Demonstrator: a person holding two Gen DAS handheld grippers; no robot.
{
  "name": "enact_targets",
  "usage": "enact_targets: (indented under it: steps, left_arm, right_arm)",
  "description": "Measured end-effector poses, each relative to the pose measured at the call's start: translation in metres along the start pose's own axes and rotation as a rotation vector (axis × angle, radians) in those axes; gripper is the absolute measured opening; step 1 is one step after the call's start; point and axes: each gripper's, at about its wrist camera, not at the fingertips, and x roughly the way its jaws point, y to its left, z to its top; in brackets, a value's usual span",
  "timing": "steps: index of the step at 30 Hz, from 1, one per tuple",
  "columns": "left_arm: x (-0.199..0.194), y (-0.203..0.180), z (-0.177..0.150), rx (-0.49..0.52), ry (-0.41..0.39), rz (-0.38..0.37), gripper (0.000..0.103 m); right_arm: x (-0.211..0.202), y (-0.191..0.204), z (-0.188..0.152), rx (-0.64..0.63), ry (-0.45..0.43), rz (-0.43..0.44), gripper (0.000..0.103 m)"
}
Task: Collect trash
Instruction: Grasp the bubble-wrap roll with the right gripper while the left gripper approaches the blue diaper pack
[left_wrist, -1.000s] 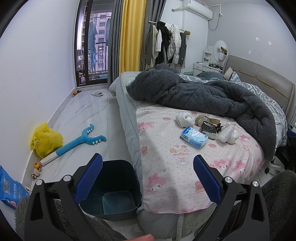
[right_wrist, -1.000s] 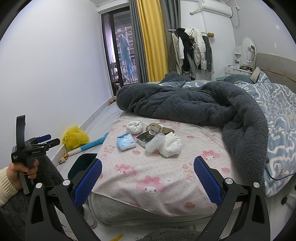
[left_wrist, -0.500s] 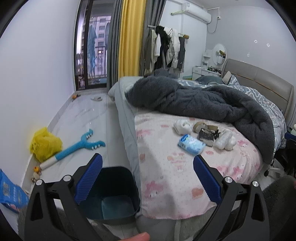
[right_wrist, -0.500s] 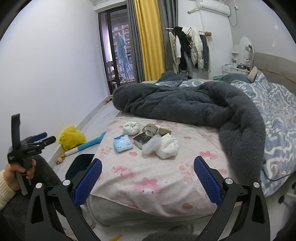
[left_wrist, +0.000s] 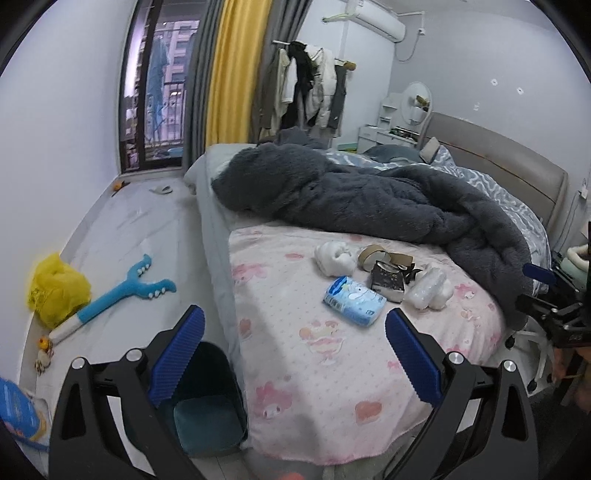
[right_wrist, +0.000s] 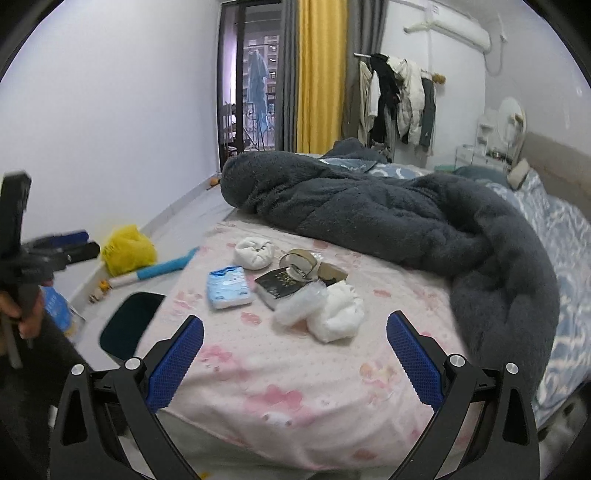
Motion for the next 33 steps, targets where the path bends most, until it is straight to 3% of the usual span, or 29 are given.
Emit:
enact_targets:
  steps: [9,16,25,33]
  left_arm:
    - [0.033,-0.007,0.007,0.092,0.005,-0.101,0.099]
    - [0.072,0.000,0.002,0.098,0.084,-0.166,0.091]
    - [0.105,-0.013,0.001,0.153,0.149,-0.314,0.091]
    - [0.137,-0.025,-0.002,0.224,0.205,-0.372,0.090]
  right_arm:
    - [0.045,0.013,0.000,-0.156,0.035,-0.081,0.099]
    - [0.077,0.015,-0.005,-0.253,0.071,-0.129,0.091]
    - [0.108,0.040,-0.009,-0.414,0.077,-0.163,0.082]
    - [0.131,0.050,-0.015,-0.520,0.102,-0.197,0.072]
